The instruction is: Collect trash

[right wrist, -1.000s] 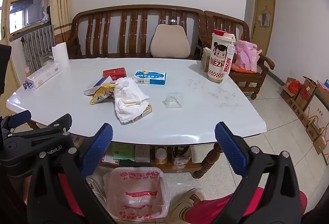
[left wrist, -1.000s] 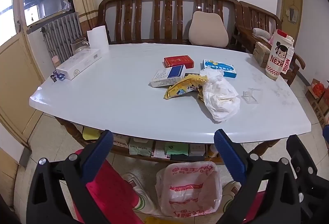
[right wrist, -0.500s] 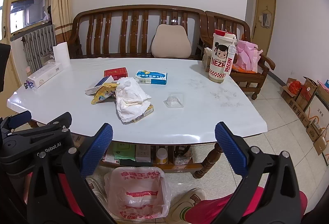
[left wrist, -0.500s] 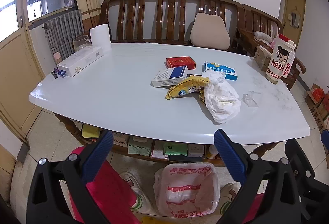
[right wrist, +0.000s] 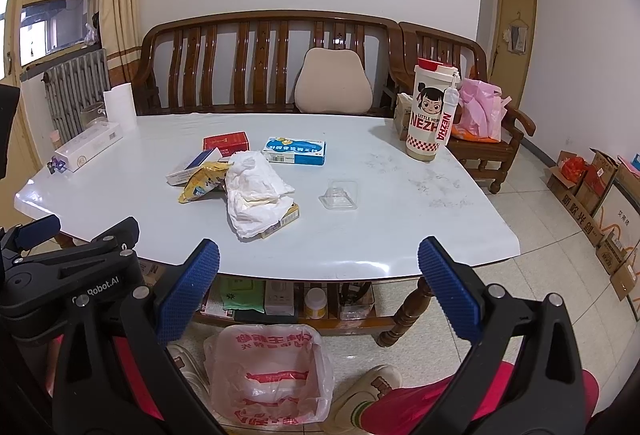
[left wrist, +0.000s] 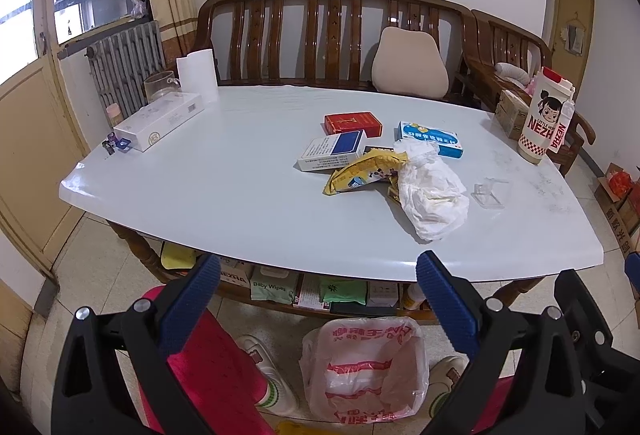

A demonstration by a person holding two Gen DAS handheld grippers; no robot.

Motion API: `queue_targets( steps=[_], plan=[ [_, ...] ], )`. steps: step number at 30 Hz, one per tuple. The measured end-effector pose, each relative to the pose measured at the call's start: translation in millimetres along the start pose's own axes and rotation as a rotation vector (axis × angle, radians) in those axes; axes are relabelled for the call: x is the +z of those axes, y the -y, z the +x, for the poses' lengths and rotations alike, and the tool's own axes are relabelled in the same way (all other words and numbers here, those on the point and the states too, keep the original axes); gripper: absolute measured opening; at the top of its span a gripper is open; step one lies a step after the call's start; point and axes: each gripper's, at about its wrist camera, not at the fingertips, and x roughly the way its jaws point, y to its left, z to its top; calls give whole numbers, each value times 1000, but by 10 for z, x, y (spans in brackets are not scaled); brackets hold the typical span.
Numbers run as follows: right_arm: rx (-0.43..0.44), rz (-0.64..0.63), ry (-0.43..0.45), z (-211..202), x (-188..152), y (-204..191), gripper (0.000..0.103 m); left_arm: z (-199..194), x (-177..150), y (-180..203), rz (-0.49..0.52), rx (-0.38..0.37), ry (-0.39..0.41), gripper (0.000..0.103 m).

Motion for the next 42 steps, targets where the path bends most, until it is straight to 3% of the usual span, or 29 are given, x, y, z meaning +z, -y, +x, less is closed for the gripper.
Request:
queue_targets(
  steps=[42],
  plan=[
    [-1,-3,1,-5,-5,-17,98,-35,19,-10,14,21,2,96]
  ],
)
